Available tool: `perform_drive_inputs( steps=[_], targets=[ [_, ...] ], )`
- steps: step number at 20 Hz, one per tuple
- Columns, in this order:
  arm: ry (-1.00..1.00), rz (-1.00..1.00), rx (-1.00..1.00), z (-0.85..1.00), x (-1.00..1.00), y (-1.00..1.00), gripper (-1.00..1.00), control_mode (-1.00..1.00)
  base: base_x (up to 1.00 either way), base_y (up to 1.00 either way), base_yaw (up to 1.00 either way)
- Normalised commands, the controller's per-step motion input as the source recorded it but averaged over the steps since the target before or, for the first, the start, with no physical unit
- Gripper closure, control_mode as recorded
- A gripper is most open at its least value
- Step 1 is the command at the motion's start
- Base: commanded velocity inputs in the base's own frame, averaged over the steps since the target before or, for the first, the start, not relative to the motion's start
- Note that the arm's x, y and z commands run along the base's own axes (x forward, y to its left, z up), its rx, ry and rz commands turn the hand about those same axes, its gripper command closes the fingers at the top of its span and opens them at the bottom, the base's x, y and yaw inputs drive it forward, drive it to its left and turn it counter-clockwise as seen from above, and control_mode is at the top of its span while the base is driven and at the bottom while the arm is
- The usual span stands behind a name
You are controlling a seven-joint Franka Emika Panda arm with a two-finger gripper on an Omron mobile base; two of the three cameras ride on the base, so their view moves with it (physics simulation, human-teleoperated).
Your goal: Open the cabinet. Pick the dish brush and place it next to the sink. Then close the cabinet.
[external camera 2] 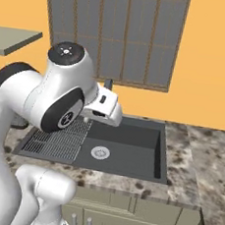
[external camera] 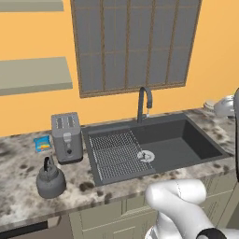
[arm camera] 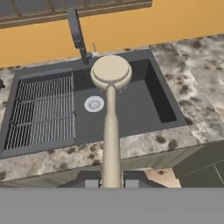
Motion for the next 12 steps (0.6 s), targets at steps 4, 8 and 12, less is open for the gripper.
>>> perform_drive_inputs(
  steps=[4, 8, 12],
  targets=[
    [0.00, -0.05, 0.00, -0.65, 0.56, -0.59, 1.00, -1.00, 0.00, 0.00, 0.00],
    [0.00, -0.02, 0.00, -0.62, 0.57, -0.50, 1.00, -1.00, 0.00, 0.00, 0.00],
    [0.00, 0.00, 0.00, -0.49, 0.49, -0.53, 1.00, -1.00, 0.00, 0.00, 0.00]
  ],
)
